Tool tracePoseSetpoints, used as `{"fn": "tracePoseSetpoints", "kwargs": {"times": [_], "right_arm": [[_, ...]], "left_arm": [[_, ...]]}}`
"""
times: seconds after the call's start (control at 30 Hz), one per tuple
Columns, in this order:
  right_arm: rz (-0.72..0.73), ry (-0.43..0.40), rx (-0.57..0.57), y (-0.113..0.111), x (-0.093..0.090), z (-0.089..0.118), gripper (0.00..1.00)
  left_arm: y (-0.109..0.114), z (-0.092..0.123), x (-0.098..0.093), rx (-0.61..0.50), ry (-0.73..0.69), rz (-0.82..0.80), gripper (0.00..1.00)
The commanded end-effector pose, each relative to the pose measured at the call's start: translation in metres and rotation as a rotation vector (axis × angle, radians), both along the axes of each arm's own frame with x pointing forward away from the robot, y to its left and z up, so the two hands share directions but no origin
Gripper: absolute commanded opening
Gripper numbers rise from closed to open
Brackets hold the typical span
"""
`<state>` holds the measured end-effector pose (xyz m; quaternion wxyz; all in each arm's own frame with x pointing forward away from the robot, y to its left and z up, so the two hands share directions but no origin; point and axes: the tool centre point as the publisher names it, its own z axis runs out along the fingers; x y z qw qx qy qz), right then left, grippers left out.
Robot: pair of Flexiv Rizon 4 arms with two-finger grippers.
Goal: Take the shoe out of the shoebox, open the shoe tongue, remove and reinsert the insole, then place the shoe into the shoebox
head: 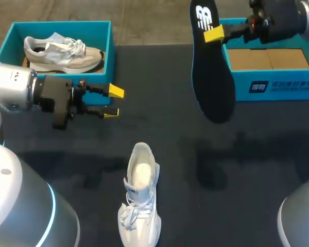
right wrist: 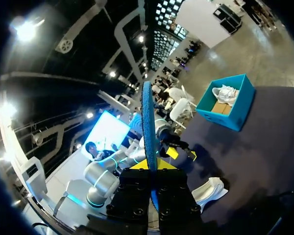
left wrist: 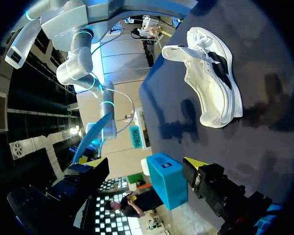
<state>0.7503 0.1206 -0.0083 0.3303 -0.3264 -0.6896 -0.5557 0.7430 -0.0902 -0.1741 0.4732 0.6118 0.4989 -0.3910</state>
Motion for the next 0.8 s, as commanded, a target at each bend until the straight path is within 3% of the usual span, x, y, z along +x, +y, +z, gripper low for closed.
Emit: {"fn": "tracePoseSetpoints", "kwargs": {"times": [0.03,0.23,0.47,0.8], "right_arm": [[0.079,0.009,-0.055,0.004,0.011,0.005,0.0],[0.079,0.009,-0.055,0.004,0.011,0.005,0.0],[0.027,0.152,-0.026,0.019,0.021,-0.026,0.0],[-0.044,0.227,0.018,0.05,0.042,-0.072,0.0]], "left_arm": [[-0.001,-0.001,0.0,-0.001,-0.002,0.001,1.0],[-0.001,-0.001,0.0,-0.001,-0.002,0.001,1.0],[-0.001,-0.001,0.0,-0.001,-0.002,0.001,1.0],[-0.001,-0.001,0.0,-0.001,-0.002,0.001,1.0]]}}
